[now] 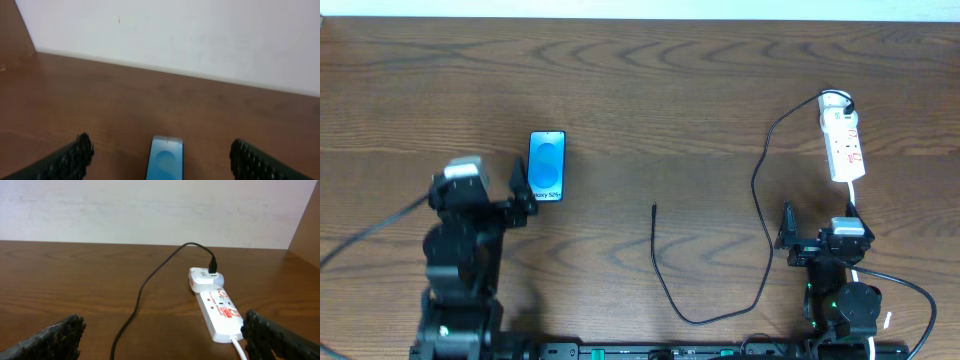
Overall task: Plug charger to phone and switch on socket
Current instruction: 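Move the left gripper forward over the Galaxy phone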
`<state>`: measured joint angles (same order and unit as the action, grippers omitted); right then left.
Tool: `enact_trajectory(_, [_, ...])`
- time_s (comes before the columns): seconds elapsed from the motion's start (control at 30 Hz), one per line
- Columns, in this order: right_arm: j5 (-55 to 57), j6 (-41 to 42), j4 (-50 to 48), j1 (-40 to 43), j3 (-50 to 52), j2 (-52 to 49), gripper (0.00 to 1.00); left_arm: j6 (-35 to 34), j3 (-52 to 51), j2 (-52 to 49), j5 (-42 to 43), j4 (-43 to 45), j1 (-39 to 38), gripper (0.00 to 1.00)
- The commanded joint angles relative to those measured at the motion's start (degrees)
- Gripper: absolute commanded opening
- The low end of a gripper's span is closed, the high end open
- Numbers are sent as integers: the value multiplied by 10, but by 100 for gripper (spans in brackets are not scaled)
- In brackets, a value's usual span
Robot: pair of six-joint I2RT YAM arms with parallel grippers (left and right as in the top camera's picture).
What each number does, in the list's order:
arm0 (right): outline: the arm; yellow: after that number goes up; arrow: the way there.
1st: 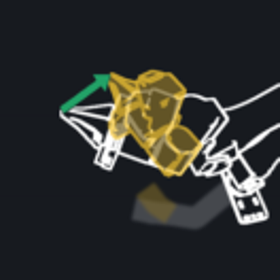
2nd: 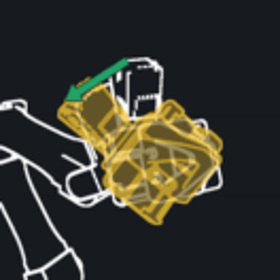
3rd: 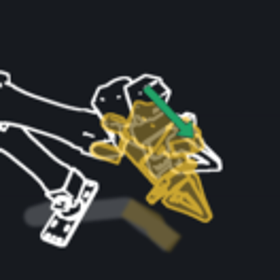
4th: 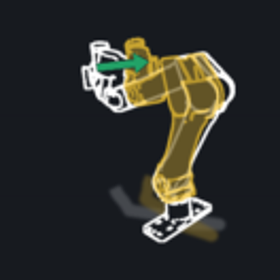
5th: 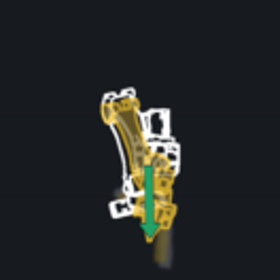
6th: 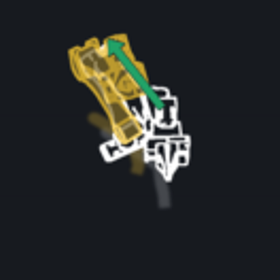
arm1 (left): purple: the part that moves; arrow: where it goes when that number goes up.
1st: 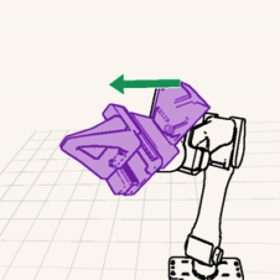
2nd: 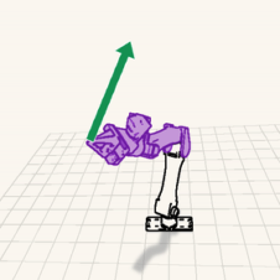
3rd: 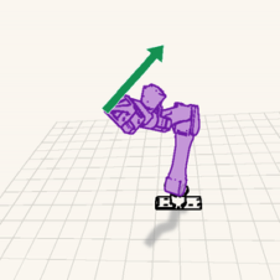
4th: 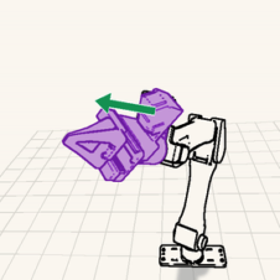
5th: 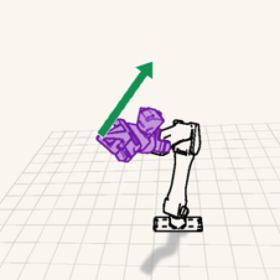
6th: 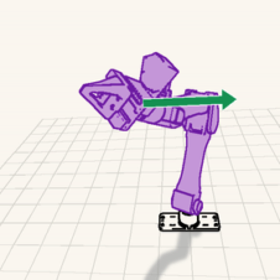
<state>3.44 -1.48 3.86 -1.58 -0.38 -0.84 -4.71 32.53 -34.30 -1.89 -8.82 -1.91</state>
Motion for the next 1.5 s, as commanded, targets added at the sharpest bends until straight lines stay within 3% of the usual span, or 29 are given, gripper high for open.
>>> enact_trajectory(0.0, [5, 8, 2, -3, 1, 5, 99, -6, 103, -89, -3, -66, 2, 90])
enact_trajectory(0.27, [5, 8, 2, -3, 1, 5, 99, -6, 279, -284, -3, -217, 2, 90])
enact_trajectory(0.53, [5, 8, 2, -3, 1, 5, 99, -2, 345, -402, -3, -287, 2, 90])
enact_trajectory(0.87, [5, 8, 2, -3, 1, 5, 99, 16, 382, -446, -3, -324, 2, 90])
enact_trajectory(1.2, [5, 8, 2, -3, 1, 5, 99, 25, 471, -515, -3, -420, 2, 90])
enact_trajectory(1.47, [5, 8, 2, -3, 1, 5, 99, 25, 474, -536, 10, -443, 2, 90])
